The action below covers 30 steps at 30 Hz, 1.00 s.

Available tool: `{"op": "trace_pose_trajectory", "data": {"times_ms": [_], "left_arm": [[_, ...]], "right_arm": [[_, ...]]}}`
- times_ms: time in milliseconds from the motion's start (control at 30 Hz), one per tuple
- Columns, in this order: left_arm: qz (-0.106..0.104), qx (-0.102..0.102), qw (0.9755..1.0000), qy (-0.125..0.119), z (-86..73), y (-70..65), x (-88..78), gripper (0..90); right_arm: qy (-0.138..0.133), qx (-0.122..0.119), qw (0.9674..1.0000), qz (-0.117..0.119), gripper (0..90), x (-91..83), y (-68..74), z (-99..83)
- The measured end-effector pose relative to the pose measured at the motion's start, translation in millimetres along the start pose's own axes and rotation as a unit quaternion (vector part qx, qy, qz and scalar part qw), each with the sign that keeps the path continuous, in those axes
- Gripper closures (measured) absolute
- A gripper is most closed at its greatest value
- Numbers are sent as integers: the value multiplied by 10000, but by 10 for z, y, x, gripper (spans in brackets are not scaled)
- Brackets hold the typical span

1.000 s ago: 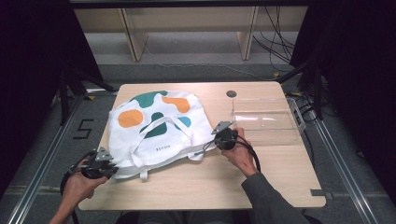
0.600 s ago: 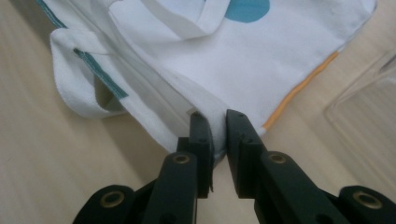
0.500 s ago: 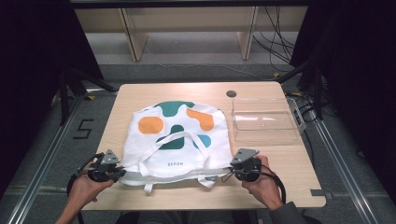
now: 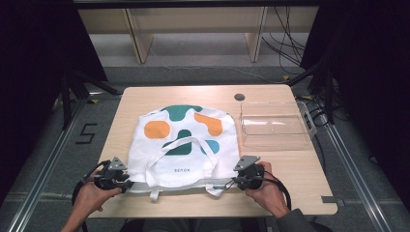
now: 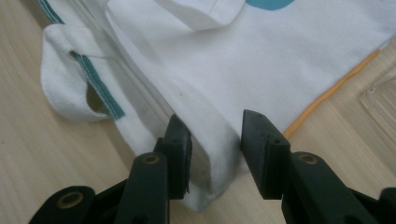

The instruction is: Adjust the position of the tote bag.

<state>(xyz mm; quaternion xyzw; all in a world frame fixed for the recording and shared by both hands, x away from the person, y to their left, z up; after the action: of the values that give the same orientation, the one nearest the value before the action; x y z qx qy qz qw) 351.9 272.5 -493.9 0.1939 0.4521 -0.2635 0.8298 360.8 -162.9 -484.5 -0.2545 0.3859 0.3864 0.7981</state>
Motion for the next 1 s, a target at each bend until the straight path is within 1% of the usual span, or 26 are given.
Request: {"op": "trace_pose_trajectory", "data": {"times_ms": [33,67,100,133,200,233,267,300,367,400,433,467,500,533,567,600,633,667,700,733,767,800,867,900,933,1000], "left_arm": [[11,-8,10000,42,-2,-4,15,615],[89,22,9999,70,1,-5,19,610],[89,22,9999,70,1,-5,19,609],[6,-34,10000,77,4,-10,33,609],[99,-65,9999,66,8,-8,22,609],[123,-58,9999,59,7,3,25,609],[48,-83,9999,110,5,8,19,609],[38,-140,9998,100,3,12,28,610],[76,-82,9999,119,4,12,26,615],[127,-73,9998,124,5,11,28,622],[268,-14,9996,30,-6,16,29,632],[309,-82,9994,133,-9,35,16,627],[261,-144,9994,169,-13,60,-1,624],[251,-150,9995,127,-18,75,-11,626],[318,-226,9992,70,-22,72,-7,626],[318,-226,9992,70,-22,72,-7,627],[327,-190,9992,139,-12,74,-4,631],[300,-172,9993,153,-3,61,12,631],[279,-96,9994,175,22,43,36,617],[279,-96,9994,175,22,43,36,591],[219,-264,9994,45,47,45,61,577],[219,-264,9994,45,47,45,61,577],[231,-307,9993,10,60,62,78,582],[165,-296,9993,124,73,84,84,627],[165,-264,9995,24,68,91,100,647],[97,-254,9996,63,85,97,99,729]], "right_arm": [[91,-52,9999,49,622,15,-6,16],[81,-86,9999,3,617,56,-9,24],[81,-86,9999,3,617,56,-9,24],[175,-97,9998,14,619,79,-16,37],[189,-94,9998,23,623,129,-18,51],[48,-87,9999,-80,628,177,-15,51],[48,-87,9999,-80,628,177,-15,51],[275,-69,9996,52,646,151,-52,67],[308,-28,9995,-8,661,149,-99,72],[252,1,9997,-52,670,156,-120,67],[223,50,9997,-50,690,164,-128,60],[256,79,9996,85,727,142,-159,64],[208,35,9998,70,740,134,-168,65],[228,82,9997,91,756,115,-168,76],[-21,108,9999,-3,763,136,-156,73],[-21,108,9999,-3,763,136,-156,73],[150,95,9998,67,767,98,-164,93],[150,95,9998,67,767,98,-164,93],[99,-67,9999,-21,767,123,-175,88],[99,-67,9999,-21,767,123,-175,88],[186,-41,9998,-29,768,117,-179,86],[138,95,9998,-63,769,123,-172,81],[107,114,9999,-54,769,115,-178,82],[183,146,9997,35,771,88,-189,87],[164,163,9997,29,771,97,-178,81],[174,139,9997,44,775,93,-194,79]]}}
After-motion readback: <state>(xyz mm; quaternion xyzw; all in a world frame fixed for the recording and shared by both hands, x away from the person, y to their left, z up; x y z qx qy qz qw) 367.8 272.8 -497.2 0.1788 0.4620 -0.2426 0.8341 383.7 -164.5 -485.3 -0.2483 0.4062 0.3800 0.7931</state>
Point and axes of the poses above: each handheld gripper's, and its own axes: x roughly forward along the jaws, z roughly out of its top, y roughly to its left, the point moved 1 cm from there along x, roughly forward along the jaws, and after that the axes turned 4 degrees about z, right-handed, at the moved point
